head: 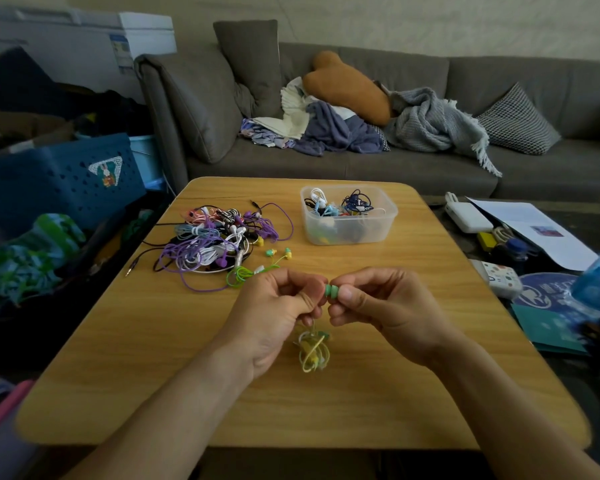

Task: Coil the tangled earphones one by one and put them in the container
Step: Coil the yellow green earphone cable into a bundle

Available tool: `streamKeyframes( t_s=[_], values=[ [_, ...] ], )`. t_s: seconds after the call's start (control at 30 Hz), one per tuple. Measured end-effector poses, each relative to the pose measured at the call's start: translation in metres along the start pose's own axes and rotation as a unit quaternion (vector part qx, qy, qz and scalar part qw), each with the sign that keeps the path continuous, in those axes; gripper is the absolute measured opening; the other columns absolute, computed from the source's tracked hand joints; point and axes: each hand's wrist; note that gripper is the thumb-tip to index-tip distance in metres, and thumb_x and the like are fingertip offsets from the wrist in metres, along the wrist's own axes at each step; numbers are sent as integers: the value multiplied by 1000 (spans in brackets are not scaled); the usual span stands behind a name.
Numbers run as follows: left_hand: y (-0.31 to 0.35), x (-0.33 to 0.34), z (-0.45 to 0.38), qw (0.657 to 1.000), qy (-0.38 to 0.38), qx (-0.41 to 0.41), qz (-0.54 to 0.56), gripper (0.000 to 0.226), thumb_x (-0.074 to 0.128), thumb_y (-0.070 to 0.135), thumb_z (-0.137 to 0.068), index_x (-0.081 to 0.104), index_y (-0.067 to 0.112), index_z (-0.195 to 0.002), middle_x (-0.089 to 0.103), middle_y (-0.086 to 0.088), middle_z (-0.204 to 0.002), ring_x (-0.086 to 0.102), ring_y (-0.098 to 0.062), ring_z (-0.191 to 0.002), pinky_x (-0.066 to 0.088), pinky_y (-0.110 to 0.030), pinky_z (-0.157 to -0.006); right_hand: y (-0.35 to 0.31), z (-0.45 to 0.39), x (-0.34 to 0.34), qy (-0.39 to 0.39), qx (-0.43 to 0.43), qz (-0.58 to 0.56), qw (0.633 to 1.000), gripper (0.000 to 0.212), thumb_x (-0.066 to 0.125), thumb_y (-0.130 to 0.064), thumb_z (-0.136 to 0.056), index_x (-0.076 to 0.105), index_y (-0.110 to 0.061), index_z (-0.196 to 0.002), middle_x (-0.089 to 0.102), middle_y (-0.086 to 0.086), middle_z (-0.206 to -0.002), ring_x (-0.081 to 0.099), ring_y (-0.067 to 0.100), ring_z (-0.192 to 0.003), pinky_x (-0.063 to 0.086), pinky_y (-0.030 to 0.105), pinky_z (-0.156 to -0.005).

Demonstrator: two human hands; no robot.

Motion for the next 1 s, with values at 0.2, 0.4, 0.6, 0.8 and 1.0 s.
streamKeyframes(
  t_s=[0.2, 0.4, 0.6, 0.8, 1.0],
  values=[
    [0, 1, 1, 1000, 22, 7, 1, 6, 65, -1, -80, 65, 5, -77, 62, -2, -56, 53, -10, -48, 43, -18, -46, 2, -2, 3, 16, -41, 60, 997, 17, 72, -9, -75, 74, -1, -89, 74, 19, -81, 72, 26, -71, 59, 30, -68],
    [3, 0, 1, 999, -12, -33, 17, 2, 67, 4, -70, 65, 5, -71, 62, -7, -55, 54, -11, -47, 44, -18, -45, 2, -2, -1, -7, -28, 29, 999, 11, 72, -11, -75, 79, -9, -84, 73, 18, -76, 70, 23, -67, 58, 30, -66],
    [7, -4, 3, 992, -81, -92, 37, 14, 65, 8, -67, 70, 12, -54, 60, -8, -55, 53, -11, -44, 43, -18, -43, 0, -3, -6, -60, -16, 17, 998, 26, 86, -27, -71, 78, -8, -87, 71, 21, -76, 69, 24, -66, 57, 30, -65],
    [4, 0, 2, 997, -42, -52, 36, 13, 66, 5, -67, 69, 11, -56, 61, -7, -55, 54, -10, -45, 43, -17, -43, 3, -3, 1, -6, 25, -36, 999, 10, 70, -4, -72, 76, -6, -79, 69, 19, -70, 67, 20, -59, 57, 29, -59],
    [2, -1, -1, 979, 26, 130, -155, 22, 68, -9, -81, 68, 11, -71, 64, 1, -54, 56, -7, -48, 48, -17, -49, 7, -4, 10, 26, 121, -143, 982, 7, 67, -6, -76, 68, -3, -82, 63, 10, -69, 62, 14, -61, 57, 25, -62]
  ],
)
Point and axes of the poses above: each hand's wrist, its own z-axis away from the middle knuckle, its own x-axis out of the palm, y = z × x
